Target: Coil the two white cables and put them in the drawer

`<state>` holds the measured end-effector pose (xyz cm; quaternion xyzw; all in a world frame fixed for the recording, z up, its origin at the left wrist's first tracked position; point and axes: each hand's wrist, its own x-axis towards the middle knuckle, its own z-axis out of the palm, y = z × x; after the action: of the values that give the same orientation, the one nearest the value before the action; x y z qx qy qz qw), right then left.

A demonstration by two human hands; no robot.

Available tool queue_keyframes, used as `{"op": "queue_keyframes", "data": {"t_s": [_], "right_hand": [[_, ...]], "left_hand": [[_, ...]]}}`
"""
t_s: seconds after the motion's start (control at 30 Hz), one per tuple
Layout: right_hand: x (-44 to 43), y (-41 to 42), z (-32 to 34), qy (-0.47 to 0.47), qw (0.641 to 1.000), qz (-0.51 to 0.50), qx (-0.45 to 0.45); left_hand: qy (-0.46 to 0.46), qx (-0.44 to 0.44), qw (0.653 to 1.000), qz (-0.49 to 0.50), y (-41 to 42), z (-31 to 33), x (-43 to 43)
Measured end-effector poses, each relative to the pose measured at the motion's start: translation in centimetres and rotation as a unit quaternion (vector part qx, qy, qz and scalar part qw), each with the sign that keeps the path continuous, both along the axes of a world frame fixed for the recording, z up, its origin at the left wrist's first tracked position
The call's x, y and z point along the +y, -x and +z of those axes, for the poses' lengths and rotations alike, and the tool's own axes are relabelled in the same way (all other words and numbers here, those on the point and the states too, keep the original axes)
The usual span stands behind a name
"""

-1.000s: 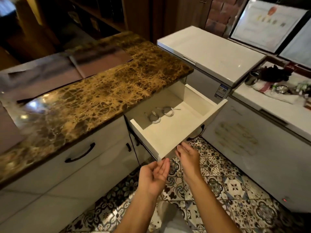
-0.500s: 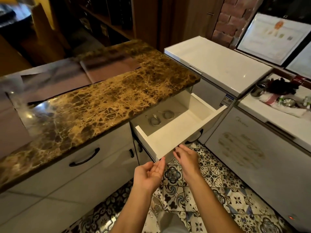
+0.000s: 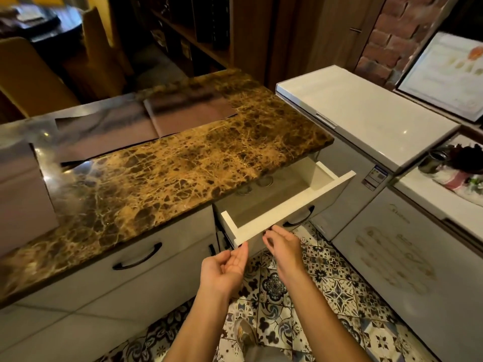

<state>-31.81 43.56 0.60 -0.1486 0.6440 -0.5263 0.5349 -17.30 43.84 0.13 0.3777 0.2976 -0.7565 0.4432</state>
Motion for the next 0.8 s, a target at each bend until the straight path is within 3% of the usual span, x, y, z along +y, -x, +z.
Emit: {"op": "queue_keyframes", "data": {"t_s": [0.57, 0.8], "right_hand": [[-9.2, -2.1, -0.7, 0.009, 0.995, 0.096, -0.008], [-12.5, -2.7, -1.2, -0.018, 0.992, 0.114, -0.039]], "left_hand": [[-0.007, -0.006, 0.992, 0.123, -1.7, 0.3, -8.3], [-0.005, -0.064, 0.988, 0.14, -1.6, 0.6, -11.0]]}}
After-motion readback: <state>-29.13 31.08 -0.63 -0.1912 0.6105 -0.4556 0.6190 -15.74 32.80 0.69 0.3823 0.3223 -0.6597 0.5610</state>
